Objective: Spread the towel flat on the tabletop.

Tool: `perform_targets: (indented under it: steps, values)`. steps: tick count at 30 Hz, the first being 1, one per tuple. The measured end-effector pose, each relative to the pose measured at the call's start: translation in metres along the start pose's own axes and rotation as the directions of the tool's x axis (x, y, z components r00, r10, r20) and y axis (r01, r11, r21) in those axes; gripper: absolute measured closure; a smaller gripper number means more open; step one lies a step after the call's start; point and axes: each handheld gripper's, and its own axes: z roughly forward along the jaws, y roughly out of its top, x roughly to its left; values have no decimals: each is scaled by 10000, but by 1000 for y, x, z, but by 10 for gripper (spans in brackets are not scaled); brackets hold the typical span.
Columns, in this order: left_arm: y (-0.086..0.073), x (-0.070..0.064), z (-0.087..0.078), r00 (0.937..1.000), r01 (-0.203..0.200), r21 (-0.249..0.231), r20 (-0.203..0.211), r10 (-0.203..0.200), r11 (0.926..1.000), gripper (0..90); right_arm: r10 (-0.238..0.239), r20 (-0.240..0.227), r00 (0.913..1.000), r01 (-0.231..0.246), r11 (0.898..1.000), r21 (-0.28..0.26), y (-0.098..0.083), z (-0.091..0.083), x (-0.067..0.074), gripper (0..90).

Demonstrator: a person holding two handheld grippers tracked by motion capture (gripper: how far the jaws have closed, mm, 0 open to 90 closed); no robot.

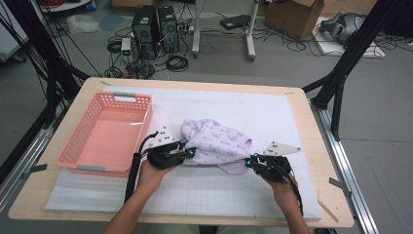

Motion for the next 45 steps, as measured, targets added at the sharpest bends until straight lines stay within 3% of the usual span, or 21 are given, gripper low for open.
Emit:
perform_targets:
  steps: [2,5,10,14,16,19,23,26,29,32,34,36,38,40,41,42,45]
  values:
    - [-2,-7,-6,9996,-240,62,146,239,9997,679,-252,-48,9997,251,9996,-100,-1,-12,6,819]
    - [-7,-16,-15,9984,-293,84,488,288,9995,675,-695,-272,9972,694,9976,-53,-5,-27,18,818]
    - [-21,-29,-25,9916,-658,681,1161,576,9955,676,-1264,-940,9875,1303,9908,362,-19,-43,35,818]
    - [-33,-40,-31,9867,-699,996,1532,541,9926,663,-1381,-1424,9801,1505,9854,801,-34,-47,46,817]
    - [-34,-40,-31,9869,-518,1005,1571,356,9936,579,-1403,-1557,9778,1562,9831,950,-40,-48,49,809]
    - [-28,-32,-34,9937,-83,596,1119,16,9982,404,-1243,-1375,9827,1350,9883,714,-40,-52,45,697]
    - [-14,-13,-40,9974,500,-198,537,-489,9986,380,-681,-802,9944,659,9974,-308,-28,-59,30,613]
    - [-7,0,-40,9979,609,-373,248,-600,9974,387,-174,-7,9998,173,9980,-611,-18,-56,13,605]
    - [-3,9,-35,9976,685,-453,92,-681,9966,391,246,574,9980,-218,9986,-487,-8,-39,-2,604]
    - [-1,15,-28,9977,673,-473,-61,-677,9966,391,427,612,9972,-417,9990,-161,1,-10,-10,560]
    - [-1,19,-23,9976,659,-475,-187,-668,9967,387,564,590,9967,-584,9978,329,6,11,-12,484]
    - [-2,23,-18,9974,543,-365,-451,-560,9979,380,577,668,9961,-625,9954,723,7,31,-13,464]
    - [-4,26,-15,9962,634,-287,-579,-650,9976,379,702,613,9956,-763,9916,1042,6,46,-14,480]
    - [-4,28,-14,9950,717,-295,-671,-735,9970,379,962,207,9952,-980,9877,1219,5,52,-15,669]
    - [-4,29,-14,9950,683,-279,-716,-701,9973,379,881,77,9961,-884,9886,1216,6,51,-14,783]
    - [-4,29,-14,9946,710,-302,-738,-730,9970,379,710,9,9975,-706,9903,1198,7,48,-14,820]
    - [-5,31,-15,9939,727,-292,-808,-749,9969,380,340,64,9994,-344,9966,751,11,29,-12,837]
